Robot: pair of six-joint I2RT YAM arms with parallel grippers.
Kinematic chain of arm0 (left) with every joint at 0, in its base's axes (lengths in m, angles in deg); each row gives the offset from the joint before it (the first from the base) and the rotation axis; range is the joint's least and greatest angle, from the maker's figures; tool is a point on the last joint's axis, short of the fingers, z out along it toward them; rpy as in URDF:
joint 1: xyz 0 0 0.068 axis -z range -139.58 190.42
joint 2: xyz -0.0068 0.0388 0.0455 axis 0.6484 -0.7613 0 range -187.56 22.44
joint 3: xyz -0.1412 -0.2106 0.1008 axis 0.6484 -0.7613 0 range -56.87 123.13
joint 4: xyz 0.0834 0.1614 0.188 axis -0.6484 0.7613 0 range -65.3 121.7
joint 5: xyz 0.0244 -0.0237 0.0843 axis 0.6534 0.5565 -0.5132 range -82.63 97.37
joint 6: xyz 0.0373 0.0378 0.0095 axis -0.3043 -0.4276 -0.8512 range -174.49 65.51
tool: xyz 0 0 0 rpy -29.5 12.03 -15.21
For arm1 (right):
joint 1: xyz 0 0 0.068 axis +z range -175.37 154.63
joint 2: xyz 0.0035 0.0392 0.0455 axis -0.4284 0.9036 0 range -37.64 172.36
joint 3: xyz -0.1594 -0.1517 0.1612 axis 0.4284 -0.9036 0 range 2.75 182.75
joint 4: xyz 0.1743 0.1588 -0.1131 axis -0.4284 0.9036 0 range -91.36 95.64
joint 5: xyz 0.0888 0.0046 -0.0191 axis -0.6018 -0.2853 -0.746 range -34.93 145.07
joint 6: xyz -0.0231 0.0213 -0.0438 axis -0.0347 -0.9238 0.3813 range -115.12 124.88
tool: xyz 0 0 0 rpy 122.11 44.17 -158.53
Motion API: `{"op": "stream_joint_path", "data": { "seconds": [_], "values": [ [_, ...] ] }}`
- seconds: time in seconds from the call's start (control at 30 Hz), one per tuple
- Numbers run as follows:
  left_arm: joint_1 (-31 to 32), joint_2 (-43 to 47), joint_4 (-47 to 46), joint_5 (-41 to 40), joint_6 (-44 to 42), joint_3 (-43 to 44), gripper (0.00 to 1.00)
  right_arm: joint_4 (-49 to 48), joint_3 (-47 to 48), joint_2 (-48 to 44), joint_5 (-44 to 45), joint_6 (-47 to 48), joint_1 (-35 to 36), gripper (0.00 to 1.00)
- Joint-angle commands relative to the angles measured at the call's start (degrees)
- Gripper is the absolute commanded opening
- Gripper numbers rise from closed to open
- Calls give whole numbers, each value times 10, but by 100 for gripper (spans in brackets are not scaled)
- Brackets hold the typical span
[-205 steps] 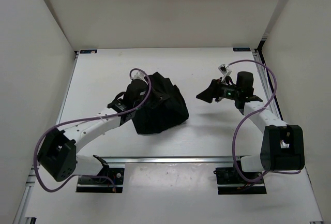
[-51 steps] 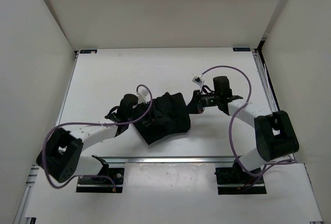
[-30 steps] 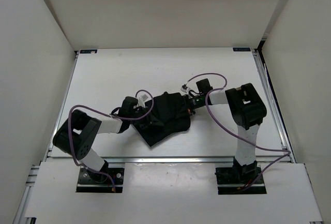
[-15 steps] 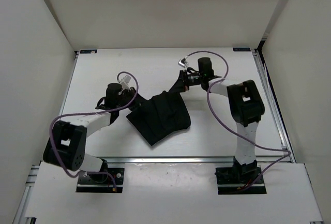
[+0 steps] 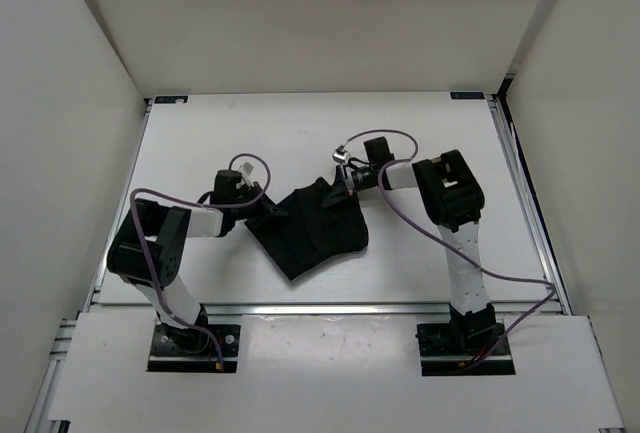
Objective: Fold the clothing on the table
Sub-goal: Fold the skirt
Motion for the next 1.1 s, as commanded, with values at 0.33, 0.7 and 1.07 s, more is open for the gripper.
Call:
{"op": "stream_joint_path", "data": {
  "seconds": [0.33,0.7,1.07],
  "values": [
    [123,190,27,77,-35,62,0,-102,-215,-246,-163,16,-31,0],
    [210,93,-47,101,2,-90,0,218,-152,-134,40,248,-2,0],
    [181,90,5,65,-22,-21,0,197,-139,-173,43,223,-50,0]
  ]
}}
